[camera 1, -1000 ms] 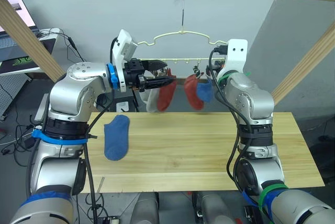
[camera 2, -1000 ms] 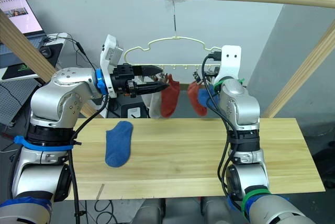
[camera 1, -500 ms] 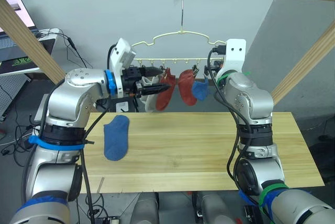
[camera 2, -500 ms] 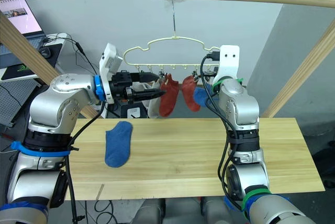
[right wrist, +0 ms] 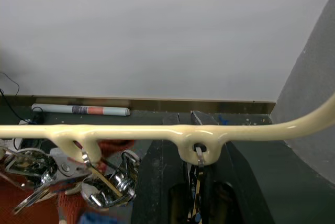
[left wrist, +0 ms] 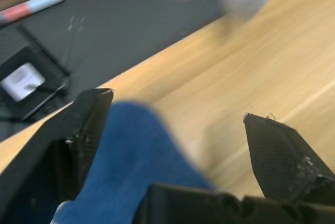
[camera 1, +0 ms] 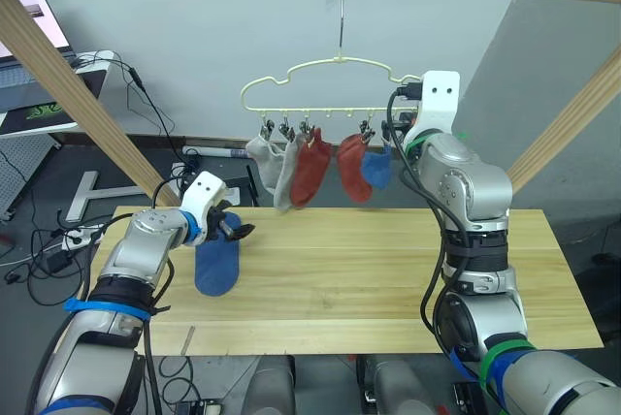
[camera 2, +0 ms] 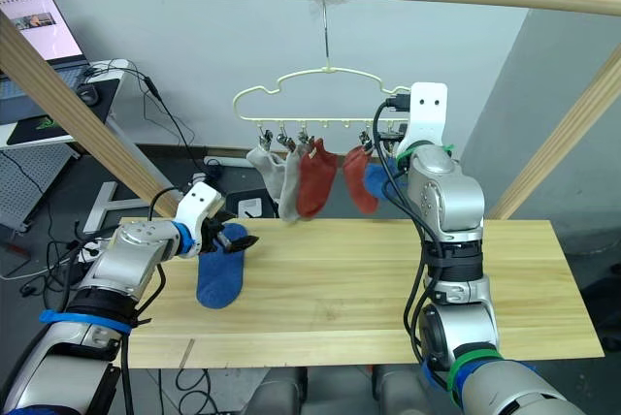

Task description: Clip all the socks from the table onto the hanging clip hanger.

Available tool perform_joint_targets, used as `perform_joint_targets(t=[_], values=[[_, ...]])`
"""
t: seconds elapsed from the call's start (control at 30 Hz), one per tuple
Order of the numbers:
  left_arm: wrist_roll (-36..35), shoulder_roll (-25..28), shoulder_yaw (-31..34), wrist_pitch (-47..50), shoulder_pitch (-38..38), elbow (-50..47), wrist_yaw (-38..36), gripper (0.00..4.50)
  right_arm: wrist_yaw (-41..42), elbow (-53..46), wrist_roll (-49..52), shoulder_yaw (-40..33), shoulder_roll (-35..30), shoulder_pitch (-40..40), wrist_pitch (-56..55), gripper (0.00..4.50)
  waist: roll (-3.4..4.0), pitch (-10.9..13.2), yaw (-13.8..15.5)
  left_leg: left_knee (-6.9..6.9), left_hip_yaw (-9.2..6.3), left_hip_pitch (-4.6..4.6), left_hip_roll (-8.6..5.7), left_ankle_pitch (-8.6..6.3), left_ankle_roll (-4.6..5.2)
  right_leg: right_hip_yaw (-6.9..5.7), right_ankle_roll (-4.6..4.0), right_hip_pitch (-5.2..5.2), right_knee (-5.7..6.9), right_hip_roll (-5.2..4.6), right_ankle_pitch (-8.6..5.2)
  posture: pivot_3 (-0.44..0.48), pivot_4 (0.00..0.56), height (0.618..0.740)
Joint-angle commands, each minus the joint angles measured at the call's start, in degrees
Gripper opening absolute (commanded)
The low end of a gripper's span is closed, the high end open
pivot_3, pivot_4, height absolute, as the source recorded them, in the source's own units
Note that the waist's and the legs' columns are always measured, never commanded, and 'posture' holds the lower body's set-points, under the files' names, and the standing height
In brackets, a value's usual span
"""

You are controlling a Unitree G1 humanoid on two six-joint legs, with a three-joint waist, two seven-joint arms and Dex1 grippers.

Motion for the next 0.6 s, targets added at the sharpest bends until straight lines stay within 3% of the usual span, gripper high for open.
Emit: perform_joint_targets(t=[0.03,0.3,0.6], values=[[2.67,-0.20,0.04,-2.67,-2.05,4.24,2.10,4.43,-0.15,-3.91,1.60,-1.42,0.74,-0.85,1.64,0.00,0.00,0.00,-0.04,0.00,0.00,0.00,0.00,0.00,0.00,0.00,0.00,0.00,0.00,0.00,0.00,0.085,0.196,0.740],[6.09,-1.69,0.17,-5.86,-5.54,14.26,5.29,4.43,-0.08,-6.38,3.49,-2.46,2.60,-1.23,6.22,0.00,0.00,0.00,-0.10,0.00,0.00,0.00,0.00,0.00,0.00,-0.01,0.00,0.00,0.01,0.00,0.00,0.077,0.198,0.740],[6.07,-3.79,0.80,-3.82,-7.38,19.91,3.86,4.43,-1.92,-7.53,6.21,-7.93,5.68,-2.28,9.70,0.00,0.00,0.00,-0.14,0.00,-0.01,0.00,0.00,0.00,0.00,-0.03,0.00,0.00,0.06,0.00,0.00,0.071,0.202,0.740]])
